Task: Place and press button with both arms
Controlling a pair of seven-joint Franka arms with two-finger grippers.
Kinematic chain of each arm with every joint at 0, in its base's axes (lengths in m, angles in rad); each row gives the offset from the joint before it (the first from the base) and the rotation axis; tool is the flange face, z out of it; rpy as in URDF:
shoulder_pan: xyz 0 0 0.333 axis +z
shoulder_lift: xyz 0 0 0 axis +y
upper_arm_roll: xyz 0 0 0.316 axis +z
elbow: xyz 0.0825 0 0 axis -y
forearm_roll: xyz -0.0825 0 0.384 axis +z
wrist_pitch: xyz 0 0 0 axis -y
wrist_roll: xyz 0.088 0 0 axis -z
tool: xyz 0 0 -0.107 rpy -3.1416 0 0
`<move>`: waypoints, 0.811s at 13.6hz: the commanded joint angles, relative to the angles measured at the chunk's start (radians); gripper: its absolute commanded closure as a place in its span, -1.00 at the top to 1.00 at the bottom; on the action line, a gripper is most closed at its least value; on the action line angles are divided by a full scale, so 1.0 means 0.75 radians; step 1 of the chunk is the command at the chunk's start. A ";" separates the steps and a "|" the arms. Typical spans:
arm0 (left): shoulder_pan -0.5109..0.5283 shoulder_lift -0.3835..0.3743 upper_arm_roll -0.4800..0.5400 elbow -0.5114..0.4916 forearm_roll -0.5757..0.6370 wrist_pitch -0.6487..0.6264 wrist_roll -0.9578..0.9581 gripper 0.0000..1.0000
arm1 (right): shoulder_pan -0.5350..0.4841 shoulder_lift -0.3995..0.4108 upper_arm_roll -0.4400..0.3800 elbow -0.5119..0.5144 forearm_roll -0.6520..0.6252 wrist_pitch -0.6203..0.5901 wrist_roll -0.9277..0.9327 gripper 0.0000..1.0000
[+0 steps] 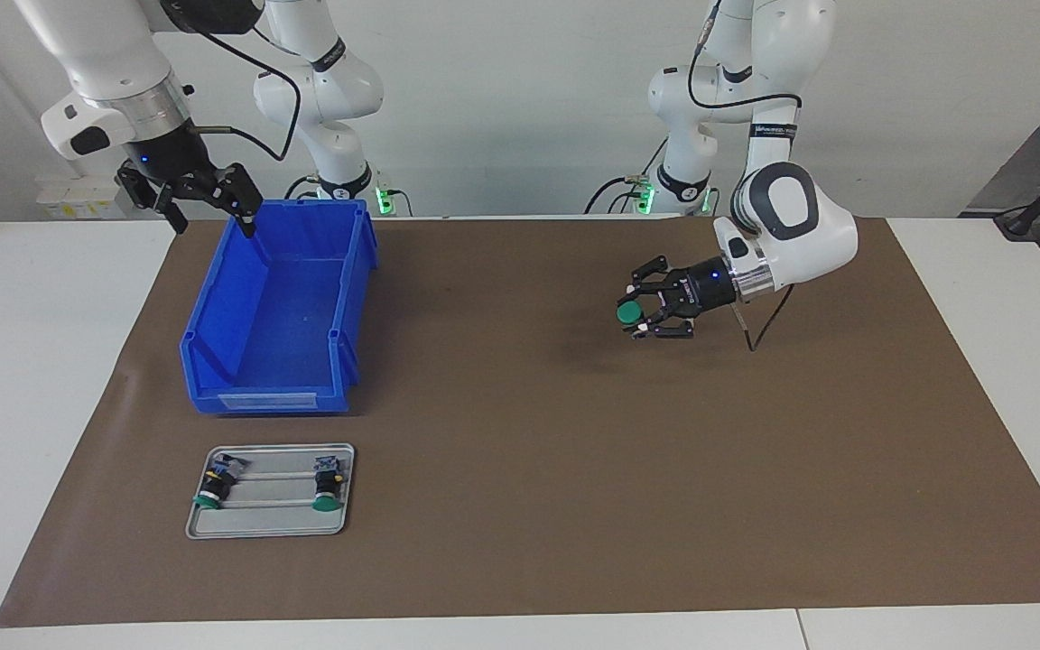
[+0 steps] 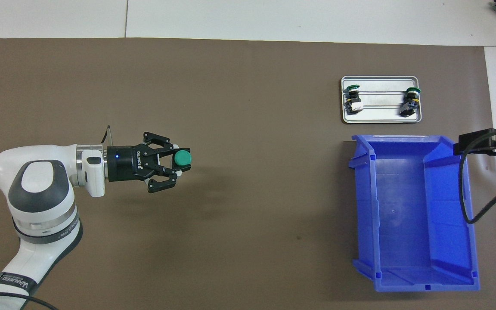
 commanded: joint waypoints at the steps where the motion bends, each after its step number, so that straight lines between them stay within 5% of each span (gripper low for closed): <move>1: -0.070 0.014 0.014 0.014 -0.086 0.016 0.116 -1.00 | -0.001 -0.039 -0.005 -0.051 -0.003 0.021 -0.030 1.00; 11: -0.123 0.204 0.012 0.014 -0.405 -0.049 0.564 -1.00 | -0.017 -0.023 -0.005 -0.047 0.027 0.014 -0.018 1.00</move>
